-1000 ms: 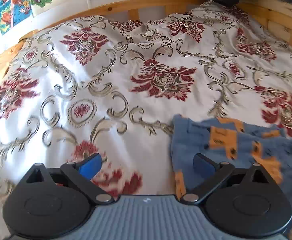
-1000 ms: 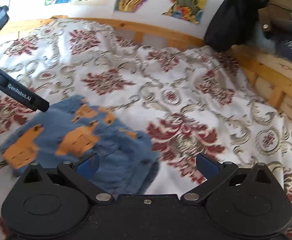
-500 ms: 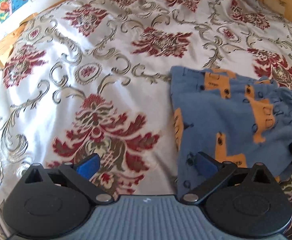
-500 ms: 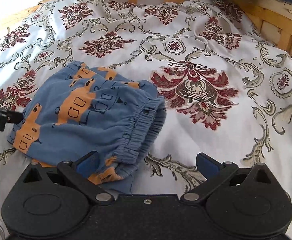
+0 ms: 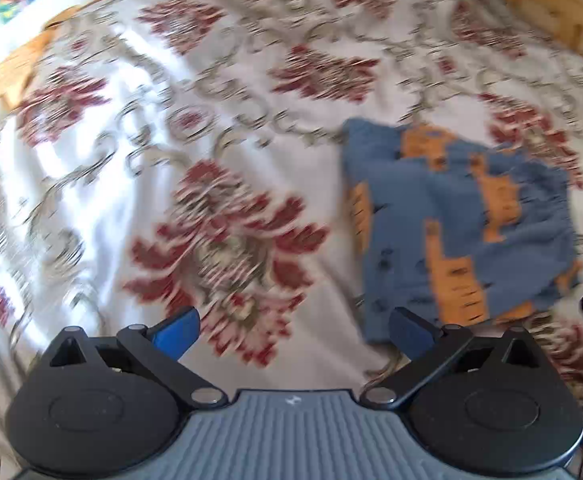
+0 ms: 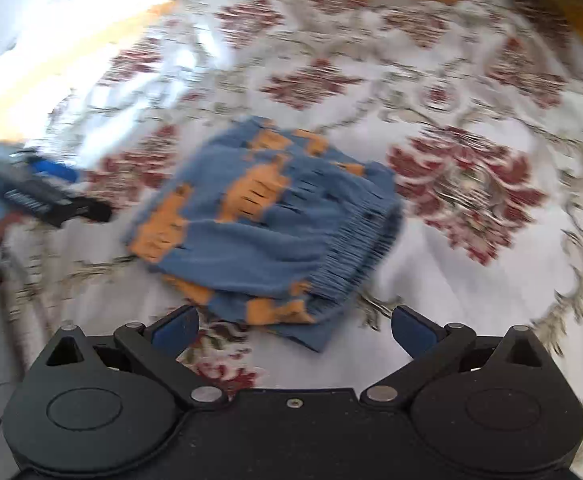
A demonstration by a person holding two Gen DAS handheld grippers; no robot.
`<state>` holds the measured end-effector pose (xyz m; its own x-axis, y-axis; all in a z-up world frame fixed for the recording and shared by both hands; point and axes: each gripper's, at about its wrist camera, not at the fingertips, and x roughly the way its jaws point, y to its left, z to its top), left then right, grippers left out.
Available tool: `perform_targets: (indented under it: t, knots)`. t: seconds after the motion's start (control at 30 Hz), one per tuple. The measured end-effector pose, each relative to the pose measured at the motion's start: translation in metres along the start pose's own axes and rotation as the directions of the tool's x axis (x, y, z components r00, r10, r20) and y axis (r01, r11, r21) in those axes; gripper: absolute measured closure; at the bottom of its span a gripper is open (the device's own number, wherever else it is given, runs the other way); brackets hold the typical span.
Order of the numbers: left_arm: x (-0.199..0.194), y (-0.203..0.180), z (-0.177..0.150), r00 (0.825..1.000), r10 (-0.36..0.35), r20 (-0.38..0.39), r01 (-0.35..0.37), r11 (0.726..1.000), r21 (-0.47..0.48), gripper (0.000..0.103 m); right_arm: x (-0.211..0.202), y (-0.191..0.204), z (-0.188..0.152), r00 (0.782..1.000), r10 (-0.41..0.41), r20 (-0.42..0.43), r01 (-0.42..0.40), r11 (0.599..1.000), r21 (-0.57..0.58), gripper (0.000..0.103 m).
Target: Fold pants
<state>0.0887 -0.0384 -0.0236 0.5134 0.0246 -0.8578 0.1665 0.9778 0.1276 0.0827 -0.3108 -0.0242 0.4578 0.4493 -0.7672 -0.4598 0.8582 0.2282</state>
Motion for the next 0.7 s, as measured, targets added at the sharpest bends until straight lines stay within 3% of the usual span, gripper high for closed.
perform_targets:
  t: [0.1,0.17,0.33,0.53,0.7]
  knots:
    - [0.001,0.001,0.016,0.992,-0.128,0.020,0.126,0.988,0.085,0.000,0.001,-0.016,0.007,0.996,0.087,-0.016,-0.087,0.996,0.014,0.001]
    - [0.008,0.003,0.024,0.982,-0.186,0.030,0.181,0.976,0.125,0.000,0.007,-0.026,0.009,0.995,0.104,-0.007,-0.104,0.993,0.055,0.001]
    - [0.032,-0.001,0.026,0.993,-0.098,0.069,0.092,0.993,0.075,0.000,0.023,-0.047,0.011,0.986,0.164,0.041,-0.169,0.956,0.241,0.001]
    - [0.041,-0.001,0.027,0.990,-0.116,0.076,0.109,0.990,0.093,0.000,0.033,-0.062,0.006,0.982,0.178,0.060,-0.187,0.906,0.379,0.001]
    - [0.045,0.000,0.028,0.987,-0.145,0.076,0.138,0.987,0.082,0.000,0.036,-0.069,0.004,0.978,0.189,0.088,-0.209,0.883,0.421,0.001]
